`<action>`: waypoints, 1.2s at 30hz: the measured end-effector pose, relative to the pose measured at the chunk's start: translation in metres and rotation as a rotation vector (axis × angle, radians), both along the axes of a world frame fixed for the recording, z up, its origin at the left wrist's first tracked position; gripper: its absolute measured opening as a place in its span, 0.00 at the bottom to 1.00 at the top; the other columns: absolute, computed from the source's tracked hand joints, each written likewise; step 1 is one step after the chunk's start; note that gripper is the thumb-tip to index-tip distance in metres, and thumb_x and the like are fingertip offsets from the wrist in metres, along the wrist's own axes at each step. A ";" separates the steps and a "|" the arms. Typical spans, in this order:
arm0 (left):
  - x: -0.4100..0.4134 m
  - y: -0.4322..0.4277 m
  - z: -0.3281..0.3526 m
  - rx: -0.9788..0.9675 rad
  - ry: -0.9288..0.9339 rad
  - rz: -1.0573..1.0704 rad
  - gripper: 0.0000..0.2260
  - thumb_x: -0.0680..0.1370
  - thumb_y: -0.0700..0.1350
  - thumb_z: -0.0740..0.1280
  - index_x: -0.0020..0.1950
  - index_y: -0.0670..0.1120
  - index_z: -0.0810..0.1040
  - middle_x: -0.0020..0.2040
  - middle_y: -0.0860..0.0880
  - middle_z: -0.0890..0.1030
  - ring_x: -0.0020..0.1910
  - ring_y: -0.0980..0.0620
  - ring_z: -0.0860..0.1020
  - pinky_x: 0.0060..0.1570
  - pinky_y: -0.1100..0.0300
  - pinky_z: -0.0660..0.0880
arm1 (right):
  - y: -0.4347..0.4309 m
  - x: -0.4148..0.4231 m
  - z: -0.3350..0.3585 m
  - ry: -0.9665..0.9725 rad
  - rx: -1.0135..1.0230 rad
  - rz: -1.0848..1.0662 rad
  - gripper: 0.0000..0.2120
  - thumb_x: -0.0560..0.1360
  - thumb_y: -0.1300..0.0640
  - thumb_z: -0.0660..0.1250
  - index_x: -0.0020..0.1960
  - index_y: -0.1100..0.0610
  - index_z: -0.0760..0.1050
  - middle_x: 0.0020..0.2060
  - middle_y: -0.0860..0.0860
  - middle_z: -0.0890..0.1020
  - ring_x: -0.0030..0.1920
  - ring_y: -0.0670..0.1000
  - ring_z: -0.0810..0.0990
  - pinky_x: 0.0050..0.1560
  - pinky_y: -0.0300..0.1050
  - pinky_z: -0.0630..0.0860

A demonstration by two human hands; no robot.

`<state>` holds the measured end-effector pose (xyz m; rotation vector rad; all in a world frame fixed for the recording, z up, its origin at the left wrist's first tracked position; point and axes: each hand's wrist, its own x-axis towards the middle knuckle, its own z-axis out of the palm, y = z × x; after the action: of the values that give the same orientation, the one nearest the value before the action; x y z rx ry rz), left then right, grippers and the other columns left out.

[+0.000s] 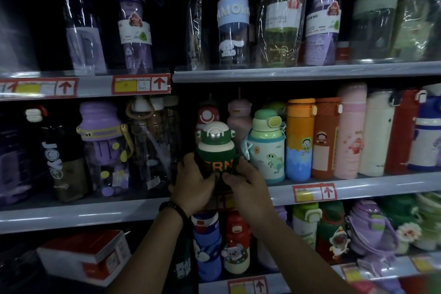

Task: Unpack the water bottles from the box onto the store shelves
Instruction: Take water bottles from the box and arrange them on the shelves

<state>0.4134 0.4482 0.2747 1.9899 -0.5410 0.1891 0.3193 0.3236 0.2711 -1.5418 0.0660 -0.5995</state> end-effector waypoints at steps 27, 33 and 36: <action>-0.009 -0.003 -0.003 0.027 -0.052 0.003 0.28 0.67 0.65 0.71 0.57 0.62 0.57 0.58 0.54 0.79 0.57 0.47 0.80 0.63 0.35 0.74 | -0.012 0.008 0.000 0.007 -0.027 0.055 0.26 0.69 0.57 0.72 0.68 0.52 0.79 0.57 0.49 0.87 0.60 0.52 0.85 0.64 0.57 0.81; -0.014 0.001 0.000 0.089 -0.061 -0.035 0.30 0.75 0.55 0.76 0.62 0.61 0.56 0.58 0.57 0.78 0.58 0.50 0.80 0.62 0.42 0.76 | -0.013 0.001 0.001 0.011 -0.059 0.035 0.29 0.66 0.52 0.72 0.67 0.48 0.78 0.58 0.46 0.87 0.60 0.49 0.84 0.65 0.57 0.80; -0.010 0.004 0.000 0.086 -0.067 -0.040 0.28 0.75 0.51 0.77 0.64 0.56 0.60 0.58 0.55 0.80 0.56 0.50 0.81 0.58 0.46 0.79 | -0.013 -0.002 0.003 0.032 -0.067 0.025 0.29 0.65 0.50 0.72 0.67 0.48 0.79 0.58 0.47 0.87 0.61 0.51 0.84 0.67 0.61 0.78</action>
<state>0.4032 0.4520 0.2746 2.0603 -0.6409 0.2120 0.3176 0.3108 0.2740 -1.6146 0.0515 -0.5623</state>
